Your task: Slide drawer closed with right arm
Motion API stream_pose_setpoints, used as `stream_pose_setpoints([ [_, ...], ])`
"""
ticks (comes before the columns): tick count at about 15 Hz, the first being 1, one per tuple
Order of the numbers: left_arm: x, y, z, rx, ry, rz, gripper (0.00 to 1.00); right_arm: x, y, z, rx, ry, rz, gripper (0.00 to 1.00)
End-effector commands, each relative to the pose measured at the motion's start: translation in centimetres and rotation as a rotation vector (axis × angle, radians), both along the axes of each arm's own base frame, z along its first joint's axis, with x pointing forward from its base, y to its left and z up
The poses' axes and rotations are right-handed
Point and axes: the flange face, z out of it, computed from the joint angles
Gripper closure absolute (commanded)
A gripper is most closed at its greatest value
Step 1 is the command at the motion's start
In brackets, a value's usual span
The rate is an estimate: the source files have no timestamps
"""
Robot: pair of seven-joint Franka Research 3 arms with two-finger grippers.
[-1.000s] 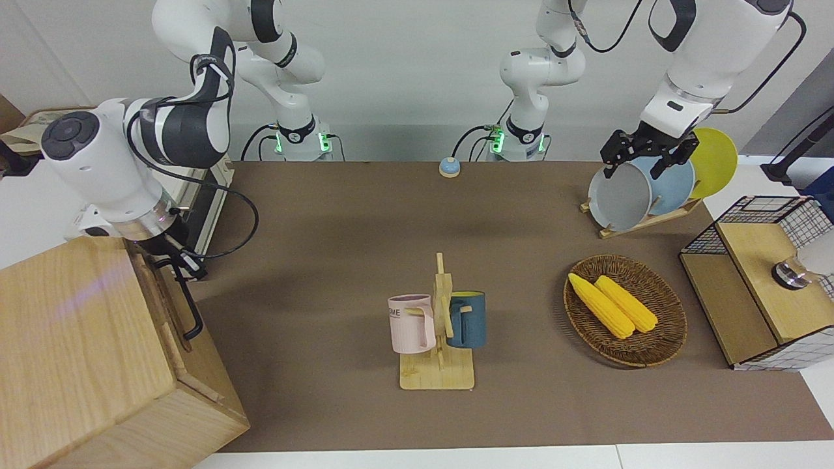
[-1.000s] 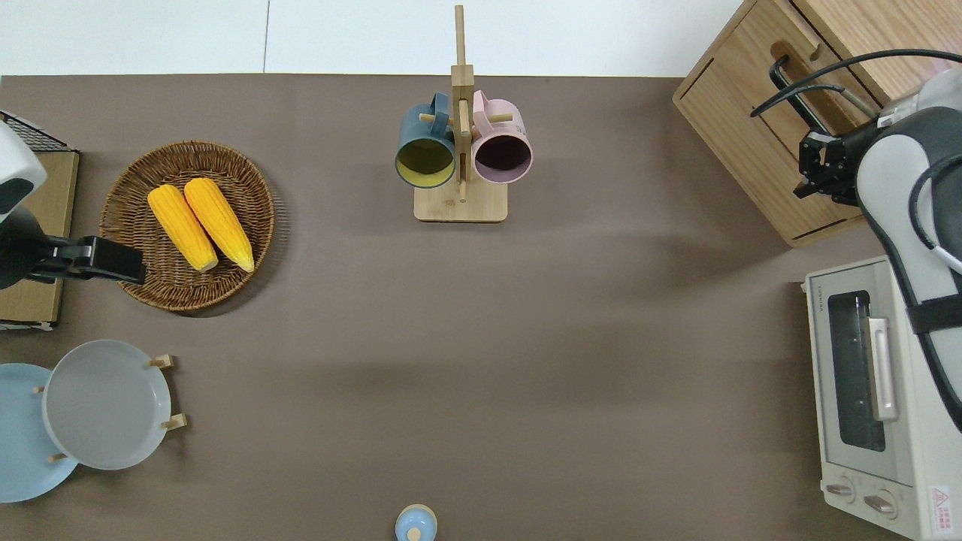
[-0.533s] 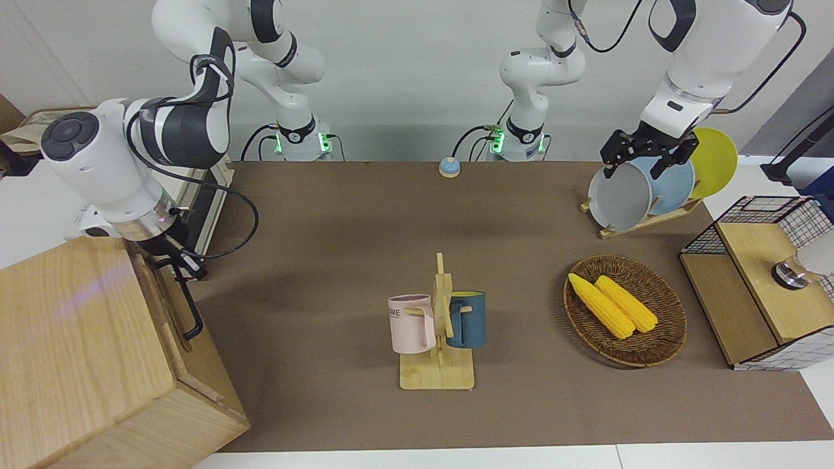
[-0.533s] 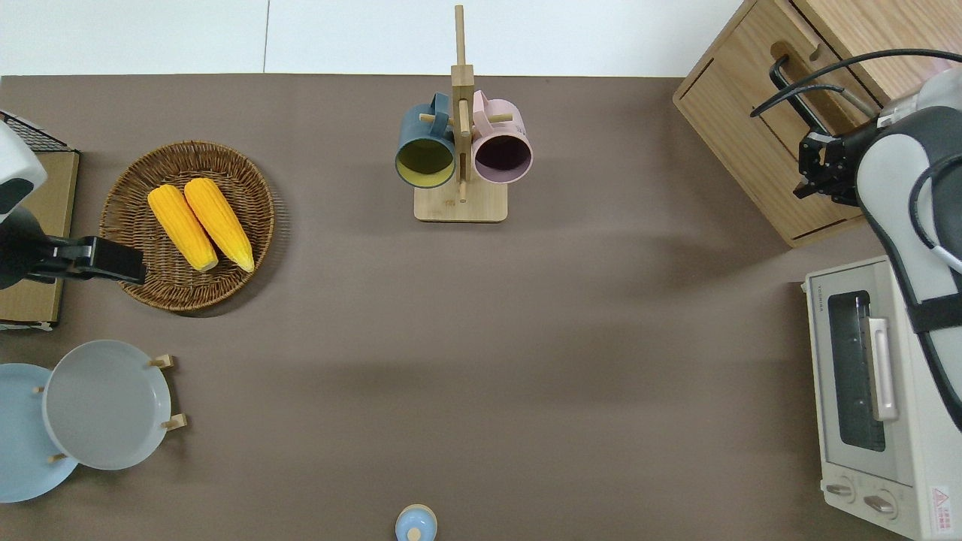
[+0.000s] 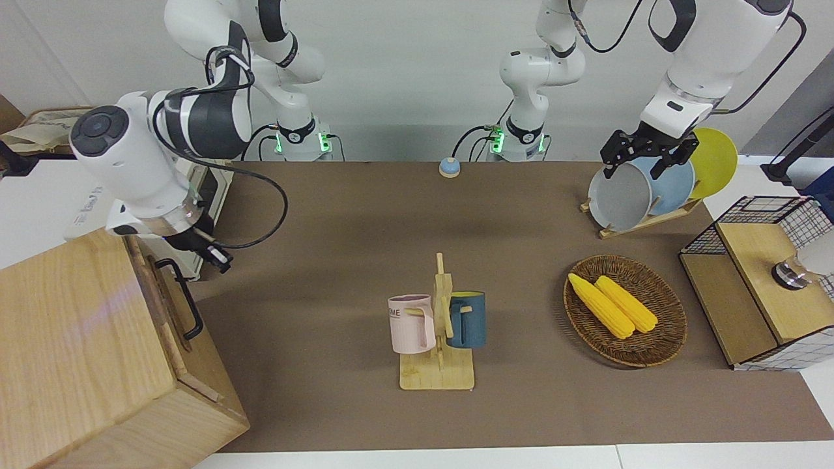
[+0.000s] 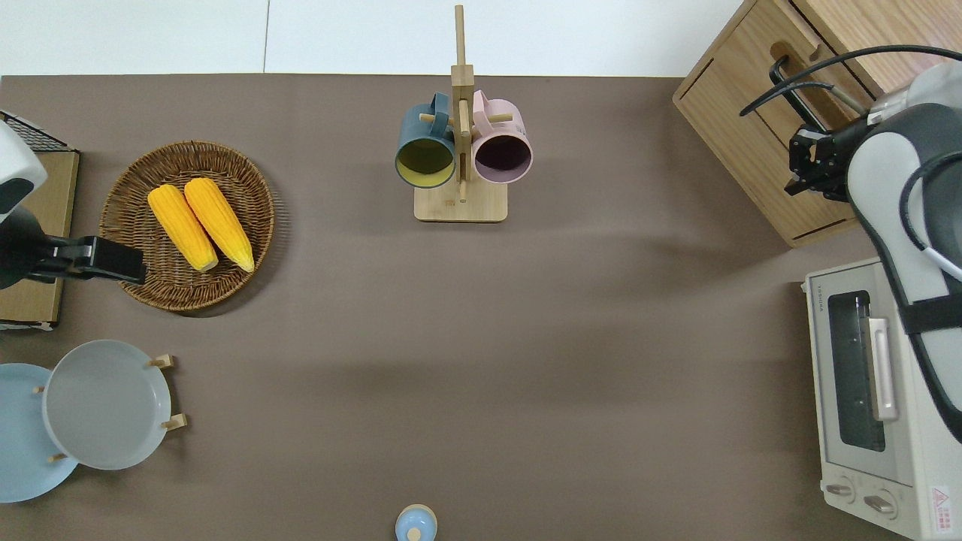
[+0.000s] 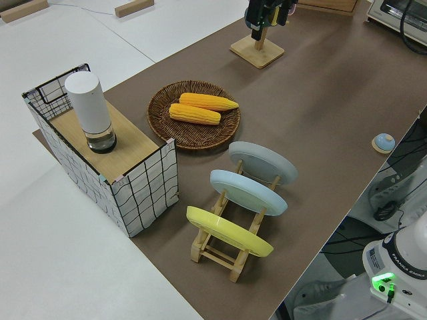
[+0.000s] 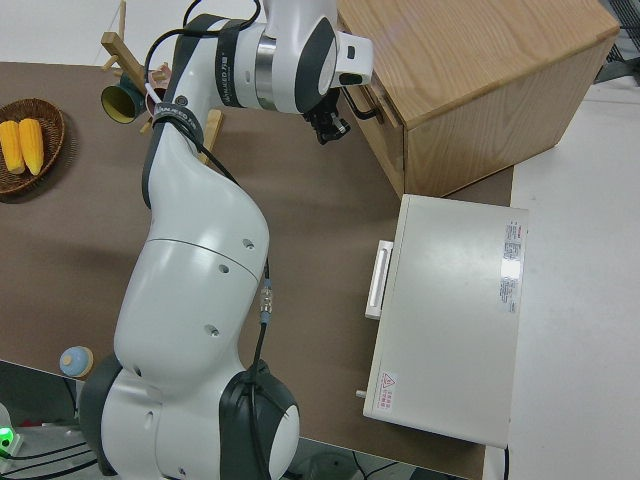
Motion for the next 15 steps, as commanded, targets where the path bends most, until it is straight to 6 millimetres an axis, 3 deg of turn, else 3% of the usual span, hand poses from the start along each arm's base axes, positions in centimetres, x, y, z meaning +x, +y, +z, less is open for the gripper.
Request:
stream_pose_setpoints([
  [1, -0.3, -0.2, 0.6, 0.019, 0.003, 0.005, 0.01, -2.0, 4.7, 2.1, 0.024, 0.019, 0.097, 1.0],
  [3, -0.3, -0.2, 0.6, 0.019, 0.003, 0.005, 0.01, -3.4, 7.2, 3.0, 0.027, 0.027, 0.139, 1.0],
  [7, -0.3, -0.2, 0.5, 0.019, 0.004, 0.005, 0.01, -6.1, 8.5, 5.6, 0.034, 0.019, 0.267, 1.0],
  [11, -0.3, -0.2, 0.6, 0.019, 0.003, 0.005, 0.01, -8.3, 7.5, 7.7, 0.04, 0.011, 0.421, 1.0],
  [15, -0.3, -0.2, 0.6, 0.019, 0.003, 0.005, 0.01, -9.4, 4.1, 8.3, 0.053, -0.002, 0.544, 0.986],
])
